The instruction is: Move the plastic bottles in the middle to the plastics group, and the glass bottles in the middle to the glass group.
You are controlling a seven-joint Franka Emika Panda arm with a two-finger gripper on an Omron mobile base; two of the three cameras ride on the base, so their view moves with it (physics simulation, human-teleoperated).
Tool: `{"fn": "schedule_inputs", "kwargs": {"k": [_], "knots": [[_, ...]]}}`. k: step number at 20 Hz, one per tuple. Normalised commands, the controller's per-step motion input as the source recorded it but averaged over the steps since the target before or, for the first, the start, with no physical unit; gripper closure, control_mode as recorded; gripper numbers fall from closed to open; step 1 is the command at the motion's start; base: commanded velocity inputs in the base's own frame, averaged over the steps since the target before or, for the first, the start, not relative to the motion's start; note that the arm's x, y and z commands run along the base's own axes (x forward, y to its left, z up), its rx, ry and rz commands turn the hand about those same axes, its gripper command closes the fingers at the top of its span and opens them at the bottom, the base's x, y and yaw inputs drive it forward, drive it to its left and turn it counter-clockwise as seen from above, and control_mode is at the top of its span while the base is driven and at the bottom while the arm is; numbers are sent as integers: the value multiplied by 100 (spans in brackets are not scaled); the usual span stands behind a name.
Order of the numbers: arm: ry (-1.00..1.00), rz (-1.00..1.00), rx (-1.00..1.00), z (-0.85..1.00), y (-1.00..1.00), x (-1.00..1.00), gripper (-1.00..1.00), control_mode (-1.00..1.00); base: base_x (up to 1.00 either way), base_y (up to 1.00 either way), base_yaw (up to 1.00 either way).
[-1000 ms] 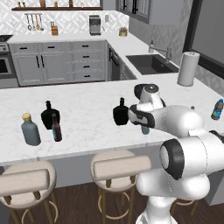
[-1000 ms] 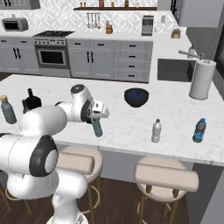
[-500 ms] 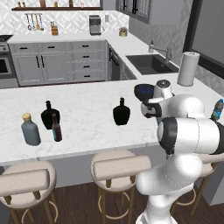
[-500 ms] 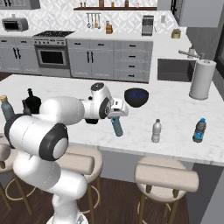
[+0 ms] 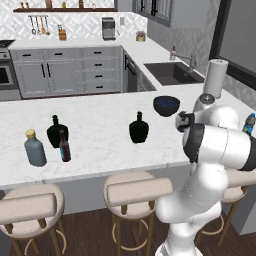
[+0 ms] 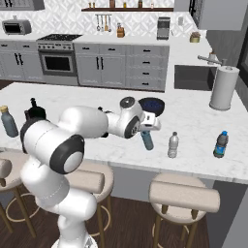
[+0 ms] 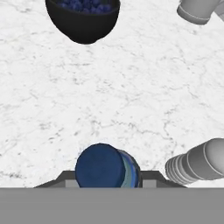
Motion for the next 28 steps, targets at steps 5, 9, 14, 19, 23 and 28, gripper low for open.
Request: {"fn": "schedule_inputs", "kwargs": {"k": [5,9,14,19,23,28], "knots": [[-2,-7,3,-14,-49,23,100,-100,0,0,0],[0,-17,0,0,-27,47,100,-100,0,0,0],[0,-14,0,-2,-31,34,100,-100,0,0,0],[0,-11,9,-10,-25,17,100,-100,0,0,0],[0,-11,17,-3,-21,22,100,-100,0,0,0],[0,-12,16,-16,-14,18,100,-100,0,0,0]]}}
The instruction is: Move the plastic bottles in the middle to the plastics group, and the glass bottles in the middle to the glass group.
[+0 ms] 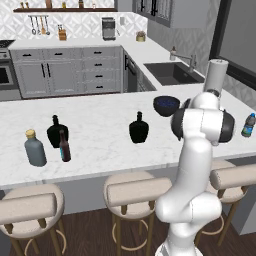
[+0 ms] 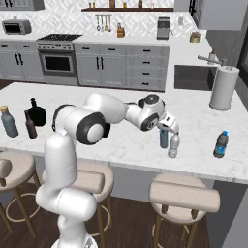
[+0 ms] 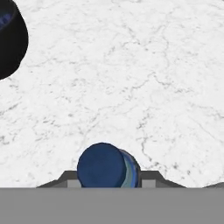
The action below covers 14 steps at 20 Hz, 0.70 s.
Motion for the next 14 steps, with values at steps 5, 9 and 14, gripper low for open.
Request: {"fn": "schedule_inputs", "kwargs": {"k": [5,9,14], "knots": [[0,-12,12,-22,-11,18,100,-100,0,0,0],[0,-12,8,-30,0,-1,100,-100,0,0,0],[0,-9,2,-34,5,-25,100,-100,0,0,0]]}}
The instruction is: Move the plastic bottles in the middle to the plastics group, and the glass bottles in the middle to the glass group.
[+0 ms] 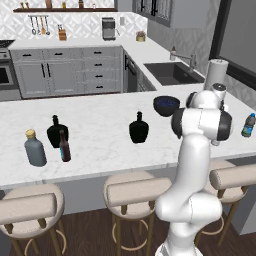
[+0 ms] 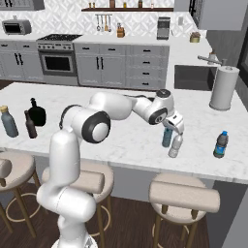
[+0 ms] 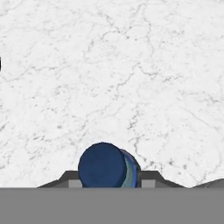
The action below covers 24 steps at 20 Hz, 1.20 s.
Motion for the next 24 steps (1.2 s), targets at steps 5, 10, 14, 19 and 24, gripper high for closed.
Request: {"fn": "schedule_inputs", "kwargs": {"k": [5,10,14,19,24], "knots": [[0,-10,0,-37,23,-28,100,-100,0,0,0],[-1,-10,0,-26,27,-2,100,-100,0,0,0],[-2,-10,0,-21,21,0,100,-100,0,0,0],[-1,-9,0,-27,10,0,100,-100,0,0,0],[0,-7,0,-19,-1,1,100,-100,0,0,0]]}}
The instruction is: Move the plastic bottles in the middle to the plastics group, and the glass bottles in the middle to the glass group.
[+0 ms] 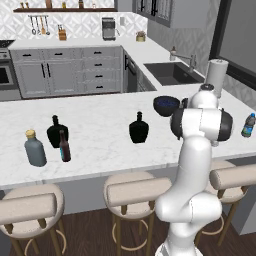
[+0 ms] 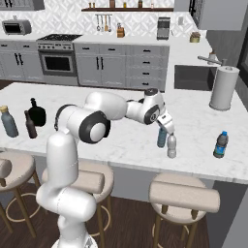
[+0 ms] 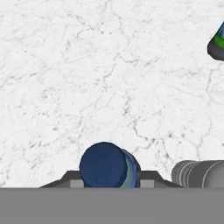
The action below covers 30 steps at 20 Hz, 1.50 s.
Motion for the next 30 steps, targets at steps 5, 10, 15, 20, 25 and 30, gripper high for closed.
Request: {"fn": "schedule_inputs", "kwargs": {"k": [5,10,15,20,25,30], "knots": [[-3,0,0,15,-1,-3,100,-100,0,0,0],[-1,0,0,7,1,-24,100,-100,0,0,0],[-2,-2,-2,-28,10,-17,100,-100,0,0,0],[-10,-5,-5,-27,23,4,100,-100,0,0,0],[-8,-5,-7,-27,8,12,100,-100,0,0,0],[-2,-5,-7,-19,0,3,100,-100,0,0,0]]}}
